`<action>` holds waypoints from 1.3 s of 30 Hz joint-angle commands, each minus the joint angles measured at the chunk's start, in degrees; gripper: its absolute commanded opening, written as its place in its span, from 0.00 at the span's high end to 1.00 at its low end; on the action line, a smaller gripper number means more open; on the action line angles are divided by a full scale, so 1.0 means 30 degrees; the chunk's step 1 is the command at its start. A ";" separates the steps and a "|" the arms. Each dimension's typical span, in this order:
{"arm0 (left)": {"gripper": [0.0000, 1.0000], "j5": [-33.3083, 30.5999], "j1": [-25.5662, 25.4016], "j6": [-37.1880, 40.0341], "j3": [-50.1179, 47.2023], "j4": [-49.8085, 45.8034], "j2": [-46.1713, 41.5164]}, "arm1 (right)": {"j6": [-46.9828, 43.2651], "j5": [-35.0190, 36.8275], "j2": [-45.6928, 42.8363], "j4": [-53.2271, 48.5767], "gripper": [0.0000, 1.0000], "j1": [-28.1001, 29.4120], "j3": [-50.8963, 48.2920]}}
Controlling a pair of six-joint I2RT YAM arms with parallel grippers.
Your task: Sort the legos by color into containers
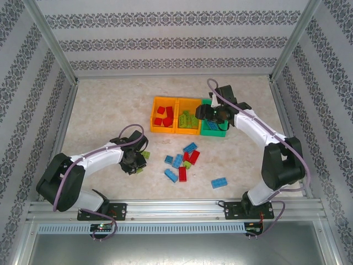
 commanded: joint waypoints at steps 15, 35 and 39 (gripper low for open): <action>0.70 0.0042 -0.0650 0.5479 0.9313 0.0640 0.2548 | 0.0792 0.1876 -0.6056 0.0584 0.37 -0.1215 -0.7798; 0.66 0.4735 -0.0848 1.0910 2.5343 -0.1510 1.5274 | 0.3820 0.3363 -1.1366 -0.5059 0.24 0.1065 -1.2041; 0.59 0.5010 -0.0841 1.0754 2.6855 -0.1885 1.6534 | 0.4871 0.3506 -1.2974 -0.5829 0.18 0.2147 -1.2986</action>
